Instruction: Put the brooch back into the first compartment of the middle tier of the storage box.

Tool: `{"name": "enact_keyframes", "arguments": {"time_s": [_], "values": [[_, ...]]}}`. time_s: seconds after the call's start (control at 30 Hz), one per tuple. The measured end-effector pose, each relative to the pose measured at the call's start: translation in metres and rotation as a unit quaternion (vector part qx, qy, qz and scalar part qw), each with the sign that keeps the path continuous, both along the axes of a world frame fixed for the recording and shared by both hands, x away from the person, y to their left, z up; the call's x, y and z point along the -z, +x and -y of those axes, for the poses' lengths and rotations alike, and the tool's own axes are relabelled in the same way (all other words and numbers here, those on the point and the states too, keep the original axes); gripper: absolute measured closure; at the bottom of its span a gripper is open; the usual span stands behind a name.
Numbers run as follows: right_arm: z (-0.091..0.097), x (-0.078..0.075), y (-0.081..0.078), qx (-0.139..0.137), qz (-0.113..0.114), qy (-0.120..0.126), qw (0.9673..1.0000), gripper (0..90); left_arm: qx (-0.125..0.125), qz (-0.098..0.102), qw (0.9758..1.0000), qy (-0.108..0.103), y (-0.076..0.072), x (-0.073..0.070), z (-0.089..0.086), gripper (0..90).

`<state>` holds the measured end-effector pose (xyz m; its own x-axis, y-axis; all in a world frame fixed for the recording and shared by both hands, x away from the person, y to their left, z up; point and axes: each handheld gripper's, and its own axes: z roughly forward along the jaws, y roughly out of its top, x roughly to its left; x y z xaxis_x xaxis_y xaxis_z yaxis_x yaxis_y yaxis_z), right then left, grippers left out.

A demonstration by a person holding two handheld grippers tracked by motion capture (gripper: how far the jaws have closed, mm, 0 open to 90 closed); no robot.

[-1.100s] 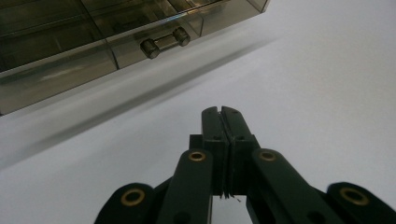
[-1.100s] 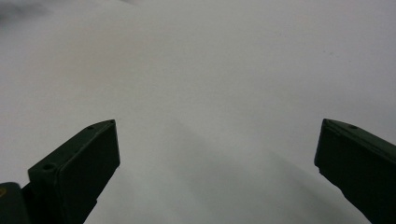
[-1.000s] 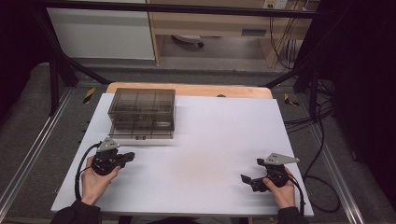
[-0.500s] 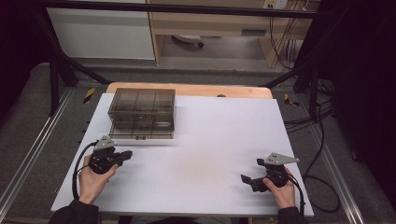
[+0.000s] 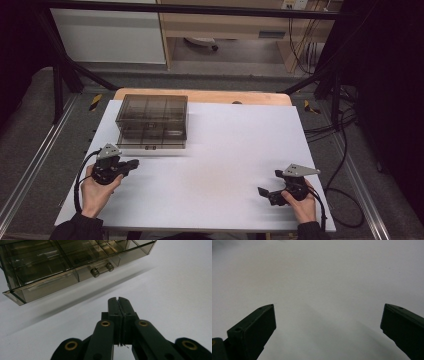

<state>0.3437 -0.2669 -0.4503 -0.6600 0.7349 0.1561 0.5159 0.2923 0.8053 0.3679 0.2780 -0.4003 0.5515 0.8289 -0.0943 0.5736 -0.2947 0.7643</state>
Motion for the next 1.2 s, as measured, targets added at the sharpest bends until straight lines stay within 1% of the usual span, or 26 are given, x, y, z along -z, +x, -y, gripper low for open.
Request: {"name": "enact_keyframes", "arguments": {"time_s": [0.33,1.2], "values": [[0.000,0.000,0.000,0.000,0.000,0.000,1.0000,0.6,0.001,0.005,1.0000,0.000,0.001,-0.005,-0.001,88.2],[0.000,0.000,0.000,-0.001,0.000,-0.001,1.0000,0.6,-0.001,0.009,1.0000,0.003,0.010,-0.016,-0.004,88.2]]}}
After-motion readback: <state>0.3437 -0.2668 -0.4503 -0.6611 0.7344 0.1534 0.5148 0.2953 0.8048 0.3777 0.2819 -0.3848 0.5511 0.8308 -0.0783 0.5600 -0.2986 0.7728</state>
